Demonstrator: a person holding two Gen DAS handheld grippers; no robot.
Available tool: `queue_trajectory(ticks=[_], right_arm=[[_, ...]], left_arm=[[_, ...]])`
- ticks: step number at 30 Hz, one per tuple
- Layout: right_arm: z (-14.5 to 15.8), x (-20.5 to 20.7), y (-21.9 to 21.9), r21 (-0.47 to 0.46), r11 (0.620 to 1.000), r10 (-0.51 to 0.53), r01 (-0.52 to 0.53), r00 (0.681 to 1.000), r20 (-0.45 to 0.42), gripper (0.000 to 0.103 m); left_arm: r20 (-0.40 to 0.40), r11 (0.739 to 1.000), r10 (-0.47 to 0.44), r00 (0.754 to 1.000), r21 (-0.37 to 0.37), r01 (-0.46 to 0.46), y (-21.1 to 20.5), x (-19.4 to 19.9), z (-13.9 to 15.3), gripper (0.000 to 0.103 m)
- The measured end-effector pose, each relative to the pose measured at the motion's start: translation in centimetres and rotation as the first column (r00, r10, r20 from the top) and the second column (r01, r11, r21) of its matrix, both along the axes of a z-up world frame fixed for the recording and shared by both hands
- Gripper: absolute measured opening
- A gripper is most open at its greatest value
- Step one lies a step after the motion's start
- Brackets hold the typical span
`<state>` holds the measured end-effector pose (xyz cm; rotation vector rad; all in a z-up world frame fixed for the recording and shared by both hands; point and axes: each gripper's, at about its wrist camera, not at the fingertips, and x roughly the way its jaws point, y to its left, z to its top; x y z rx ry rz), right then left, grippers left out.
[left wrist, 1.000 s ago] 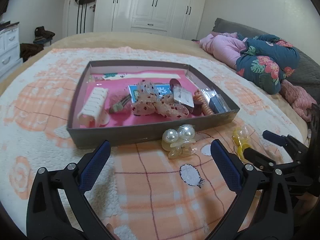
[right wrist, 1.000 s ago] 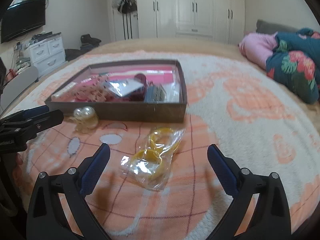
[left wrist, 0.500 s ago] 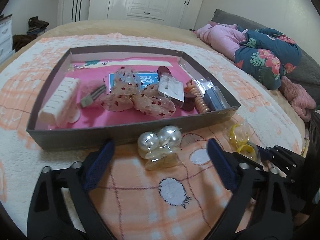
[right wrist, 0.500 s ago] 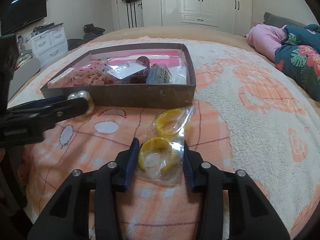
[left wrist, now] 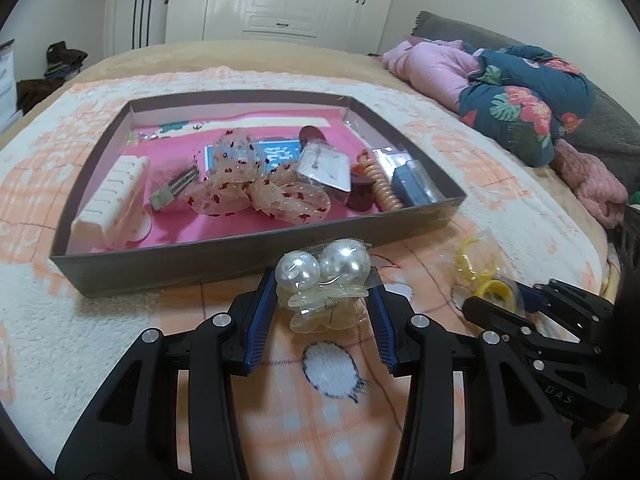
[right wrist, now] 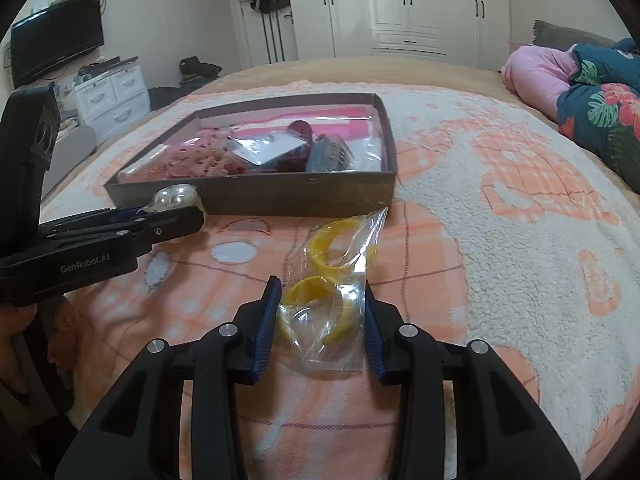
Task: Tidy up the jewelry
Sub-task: 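Grasp the pearl hair clips with the left gripper while the right gripper grasps the yellow tie bag, then carry both items over the tray and release them inside with both grippers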
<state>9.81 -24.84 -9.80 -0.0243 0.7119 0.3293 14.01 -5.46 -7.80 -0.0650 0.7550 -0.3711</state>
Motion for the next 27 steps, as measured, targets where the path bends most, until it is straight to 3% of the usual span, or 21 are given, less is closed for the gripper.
queue_trajectory(ticks=[12, 27], right_arm=[[2.5, -1.5, 2.8, -0.02, 0.994, 0.105, -0.104, 0.992, 0.062, 0.036], [5.4, 0.2, 6.3, -0.015, 0.983, 0.186, -0.185, 0.976, 0.114, 0.036]], left_arm=[[0.052, 0.998, 0.048, 0.997, -0.037, -0.046, 3.0, -1.6, 2.8, 0.035], [0.103, 0.986, 0.149, 0.984, -0.085, -0.14, 7.0, -1.1, 4.9, 0.035]])
